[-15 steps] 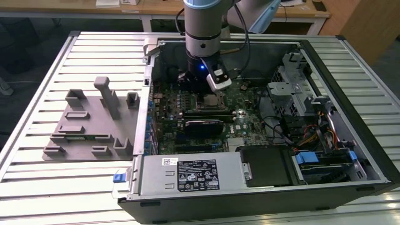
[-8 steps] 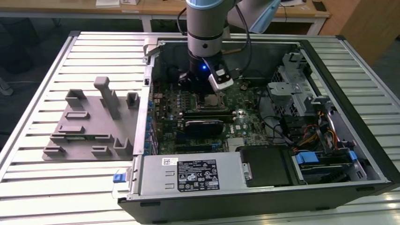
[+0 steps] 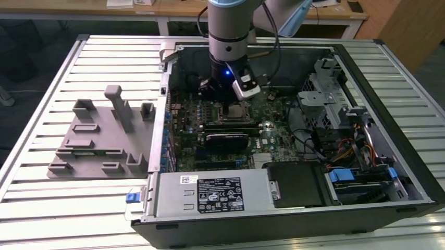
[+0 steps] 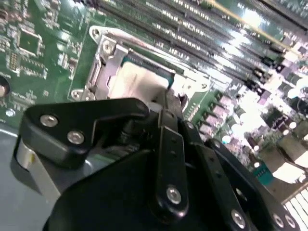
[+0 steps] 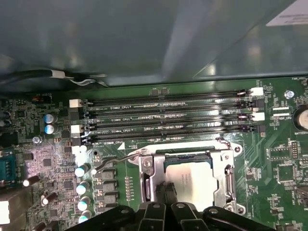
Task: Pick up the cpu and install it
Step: 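Close the cpu cover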
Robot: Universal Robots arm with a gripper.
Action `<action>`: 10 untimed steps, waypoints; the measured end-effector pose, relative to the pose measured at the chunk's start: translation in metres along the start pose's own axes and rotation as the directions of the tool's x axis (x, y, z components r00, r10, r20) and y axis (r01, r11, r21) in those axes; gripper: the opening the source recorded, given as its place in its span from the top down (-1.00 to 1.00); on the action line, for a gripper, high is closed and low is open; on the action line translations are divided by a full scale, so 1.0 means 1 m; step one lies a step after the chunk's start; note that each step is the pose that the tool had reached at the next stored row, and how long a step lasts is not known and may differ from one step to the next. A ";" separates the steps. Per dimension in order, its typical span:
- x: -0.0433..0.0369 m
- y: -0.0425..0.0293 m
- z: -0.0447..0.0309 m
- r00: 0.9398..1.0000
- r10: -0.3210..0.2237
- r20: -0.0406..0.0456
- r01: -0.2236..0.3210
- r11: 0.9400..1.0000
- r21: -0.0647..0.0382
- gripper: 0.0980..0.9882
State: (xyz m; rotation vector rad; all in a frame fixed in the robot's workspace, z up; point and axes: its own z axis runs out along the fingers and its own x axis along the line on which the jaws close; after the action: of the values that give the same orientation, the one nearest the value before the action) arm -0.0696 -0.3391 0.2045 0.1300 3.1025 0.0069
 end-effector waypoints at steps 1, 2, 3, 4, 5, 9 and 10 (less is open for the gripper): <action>0.0000 0.0000 -0.0020 1.000 0.000 0.000 0.000 1.000 0.000 0.98; -0.0001 0.0000 -0.0040 1.000 0.000 0.000 0.000 1.000 0.000 0.98; -0.0002 0.0000 -0.0062 1.000 0.000 0.000 0.000 1.000 0.000 0.98; -0.0003 0.0000 -0.0082 1.000 0.000 0.000 0.000 1.000 0.000 0.98; -0.0003 0.0000 -0.0103 1.000 0.000 0.000 0.000 1.000 0.000 0.98; -0.0004 0.0001 -0.0115 1.000 0.000 0.001 0.000 1.000 0.000 0.98; -0.0011 0.0001 -0.0116 1.000 0.000 0.001 0.000 1.000 0.000 0.98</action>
State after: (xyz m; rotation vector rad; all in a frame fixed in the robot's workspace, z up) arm -0.0688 -0.3391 0.2161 0.1300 3.1020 0.0067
